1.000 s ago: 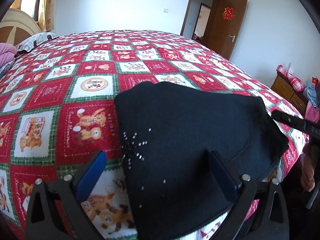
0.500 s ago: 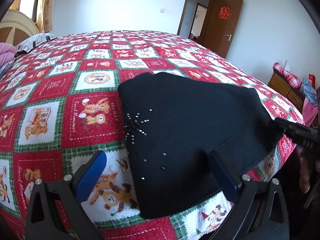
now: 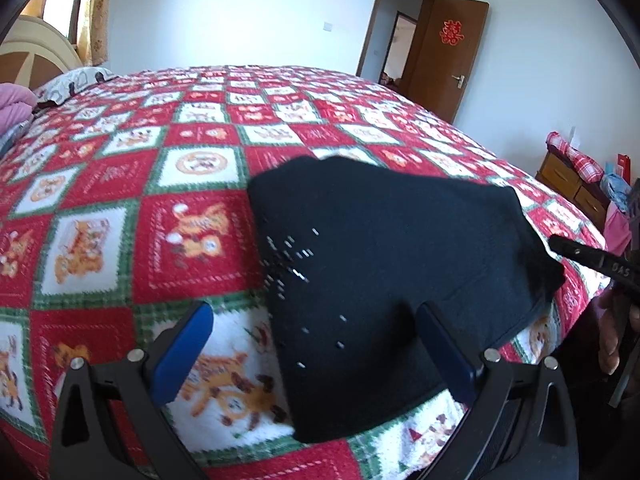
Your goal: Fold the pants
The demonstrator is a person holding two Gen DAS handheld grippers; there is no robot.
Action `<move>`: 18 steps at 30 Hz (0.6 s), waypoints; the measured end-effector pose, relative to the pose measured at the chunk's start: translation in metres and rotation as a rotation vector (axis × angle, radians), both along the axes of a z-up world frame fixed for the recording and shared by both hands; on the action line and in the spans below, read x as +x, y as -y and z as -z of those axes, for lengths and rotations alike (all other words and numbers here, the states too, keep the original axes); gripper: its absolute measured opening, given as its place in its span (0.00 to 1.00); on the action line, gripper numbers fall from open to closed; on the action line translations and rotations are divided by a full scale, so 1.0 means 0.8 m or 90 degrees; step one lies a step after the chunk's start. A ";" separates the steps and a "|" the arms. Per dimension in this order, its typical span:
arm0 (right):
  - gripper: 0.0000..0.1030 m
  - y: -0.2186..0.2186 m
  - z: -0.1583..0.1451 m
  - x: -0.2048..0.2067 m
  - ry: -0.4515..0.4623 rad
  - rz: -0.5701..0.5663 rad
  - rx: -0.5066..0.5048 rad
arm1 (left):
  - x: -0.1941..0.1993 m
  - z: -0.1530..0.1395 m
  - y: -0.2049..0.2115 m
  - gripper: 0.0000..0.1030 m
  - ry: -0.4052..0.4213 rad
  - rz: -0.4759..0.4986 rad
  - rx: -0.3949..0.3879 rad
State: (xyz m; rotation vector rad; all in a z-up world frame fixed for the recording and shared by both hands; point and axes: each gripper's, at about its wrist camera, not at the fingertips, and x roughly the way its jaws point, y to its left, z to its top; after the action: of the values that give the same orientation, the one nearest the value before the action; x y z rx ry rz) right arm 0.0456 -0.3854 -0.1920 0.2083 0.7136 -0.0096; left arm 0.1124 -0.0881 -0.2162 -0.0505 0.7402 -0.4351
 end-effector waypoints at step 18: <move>0.58 0.035 0.006 0.063 -0.016 0.005 0.105 | 0.057 0.005 -0.010 1.00 -0.034 0.006 -0.051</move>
State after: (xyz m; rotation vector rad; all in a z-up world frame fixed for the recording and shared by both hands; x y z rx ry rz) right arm 0.0959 -0.4132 -0.1966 0.3699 0.7386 0.0396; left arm 0.1583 -0.0802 -0.2205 -0.1336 0.7754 -0.4733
